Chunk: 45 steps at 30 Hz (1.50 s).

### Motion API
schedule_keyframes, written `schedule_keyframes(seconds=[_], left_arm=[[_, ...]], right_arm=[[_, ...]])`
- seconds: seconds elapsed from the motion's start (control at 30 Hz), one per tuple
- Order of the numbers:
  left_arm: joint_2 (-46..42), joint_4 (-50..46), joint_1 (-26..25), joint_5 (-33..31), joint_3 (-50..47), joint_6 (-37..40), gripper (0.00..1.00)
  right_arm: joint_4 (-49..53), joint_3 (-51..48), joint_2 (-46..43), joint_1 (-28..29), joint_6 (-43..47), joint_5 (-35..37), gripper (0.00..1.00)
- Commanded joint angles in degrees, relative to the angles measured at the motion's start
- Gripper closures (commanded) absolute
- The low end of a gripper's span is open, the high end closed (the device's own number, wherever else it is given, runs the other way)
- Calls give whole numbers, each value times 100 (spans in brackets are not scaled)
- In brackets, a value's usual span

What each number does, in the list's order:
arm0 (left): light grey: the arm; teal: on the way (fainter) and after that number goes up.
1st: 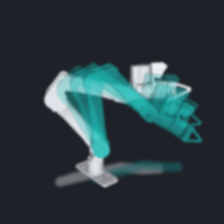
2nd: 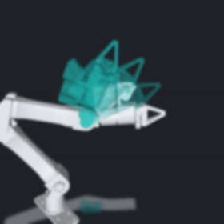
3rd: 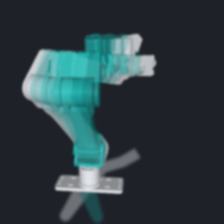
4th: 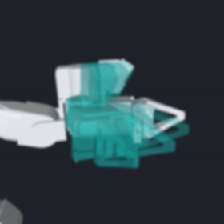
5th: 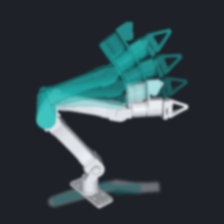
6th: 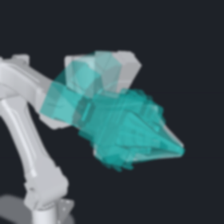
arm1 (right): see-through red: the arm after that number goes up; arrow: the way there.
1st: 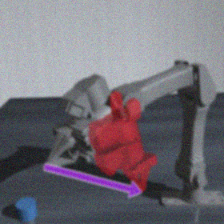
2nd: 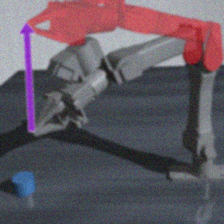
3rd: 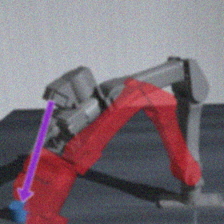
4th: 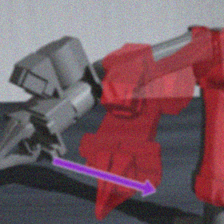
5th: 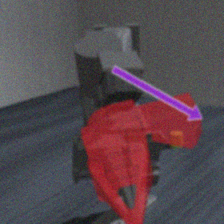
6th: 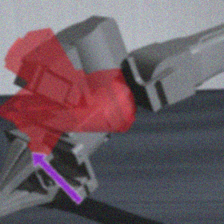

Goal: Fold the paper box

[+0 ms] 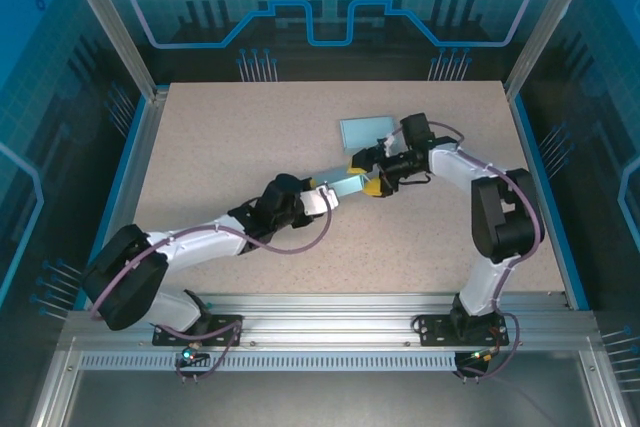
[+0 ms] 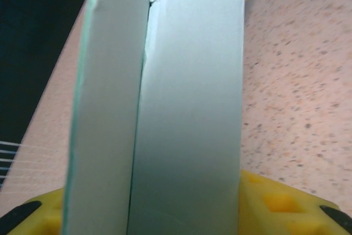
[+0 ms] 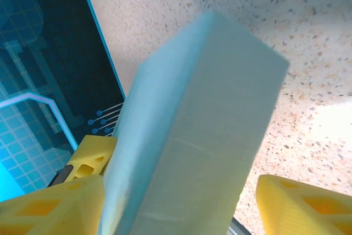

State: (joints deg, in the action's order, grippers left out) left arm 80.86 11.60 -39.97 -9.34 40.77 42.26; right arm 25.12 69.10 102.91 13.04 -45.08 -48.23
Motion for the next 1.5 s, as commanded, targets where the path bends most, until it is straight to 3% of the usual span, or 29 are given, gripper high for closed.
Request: schedule_keyframes(seconds=[0.0,0.17,0.43,0.67,0.83,0.87,0.93,1.07,1.27,1.4,1.47], left_arm=[[-164,-1305,437,1278,552,-709,67],[306,-2752,959,2523,1384,-883,68],[1634,-4534,1229,3425,2756,-374,67],[2615,-5191,1280,3478,3721,14,52],[2579,-5094,1285,3349,3793,107,42],[2546,-5044,1289,3291,3773,101,32],[2495,-4971,1287,3231,3747,98,21],[2430,-4795,1283,3126,3716,13,20],[2098,-4581,1281,2941,3654,-196,1],[1553,-4516,1283,2865,3573,-576,1],[1187,-4287,1286,2566,3469,-1164,1]], right_arm=[[343,-59,-531,-331,318,275,23],[638,-185,-1206,-609,791,1058,23],[1135,-213,-1920,-472,1866,2258,25],[1527,-112,-2087,356,2912,3511,28],[1559,-51,-1892,715,3193,4107,31],[1537,-30,-1850,740,3237,4161,31],[1472,43,-1726,759,3331,4159,32],[1416,320,-1408,773,3542,4145,35],[1502,667,-1149,801,3755,4081,36],[1589,753,-1222,823,3888,4162,36],[1635,779,-1283,823,3949,4230,36]])
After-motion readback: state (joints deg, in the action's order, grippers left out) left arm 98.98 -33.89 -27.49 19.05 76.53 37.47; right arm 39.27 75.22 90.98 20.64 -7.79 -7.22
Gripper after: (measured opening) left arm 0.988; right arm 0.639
